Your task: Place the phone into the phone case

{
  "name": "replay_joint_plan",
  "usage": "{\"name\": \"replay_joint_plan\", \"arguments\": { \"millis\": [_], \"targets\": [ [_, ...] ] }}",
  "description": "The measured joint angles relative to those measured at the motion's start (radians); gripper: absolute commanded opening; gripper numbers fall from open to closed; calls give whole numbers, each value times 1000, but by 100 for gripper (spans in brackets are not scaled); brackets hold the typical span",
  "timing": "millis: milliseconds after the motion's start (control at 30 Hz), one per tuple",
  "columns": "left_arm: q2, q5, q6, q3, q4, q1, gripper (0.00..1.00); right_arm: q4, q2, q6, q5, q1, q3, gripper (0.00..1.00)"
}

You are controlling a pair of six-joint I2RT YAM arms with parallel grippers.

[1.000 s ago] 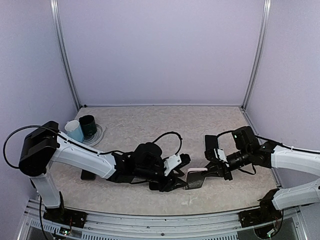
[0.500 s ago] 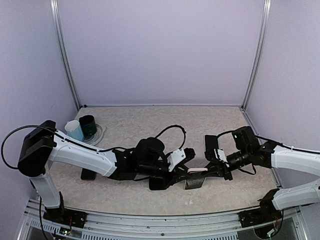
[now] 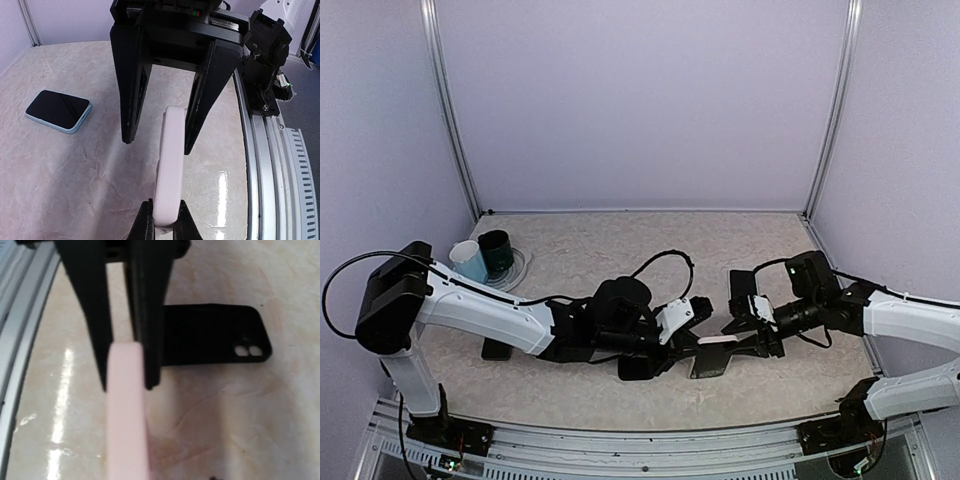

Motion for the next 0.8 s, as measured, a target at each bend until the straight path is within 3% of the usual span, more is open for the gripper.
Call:
{"name": "replay_joint_plan", "arguments": {
  "millis": [67, 167, 200, 267, 333, 367, 433, 533, 600, 667, 733, 800],
  "targets": [
    [0, -6, 0, 0, 0, -3, 0, 3, -10, 0, 13, 0, 0, 39],
    [0, -19, 0, 0, 2, -3, 0, 5, -25, -4, 27, 0, 0, 6],
    [0, -27, -5, 0, 2, -3, 0, 2, -27, 2, 24, 2, 0, 0],
    [1, -30, -3, 0, 2, -2, 0, -16, -27, 24, 7, 5, 0, 0],
    [1, -30, 0, 0, 3, -3, 31, -22, -27, 24, -3, 5, 1, 0],
    [1, -27, 0, 0, 4, -3, 41, -23, -26, 23, -5, 5, 2, 0],
    [1, -18, -3, -1, 7, -4, 49, -29, -26, 21, -5, 5, 7, 0],
    [1, -3, -12, -19, 41, -5, 53, -39, -39, 21, -10, 5, 25, 0],
    [1, 2, -15, -46, 63, -5, 52, -40, -63, 21, -26, 5, 46, 0],
    [1, -4, -17, -58, 65, -4, 45, -48, -91, 21, -53, 5, 76, 0],
    [2, -14, -20, -53, 75, -3, 30, -53, -110, 16, -72, 5, 97, 0],
    [5, -32, -26, -39, 81, -2, 7, -62, -126, 13, -93, 5, 109, 0]
  ]
}}
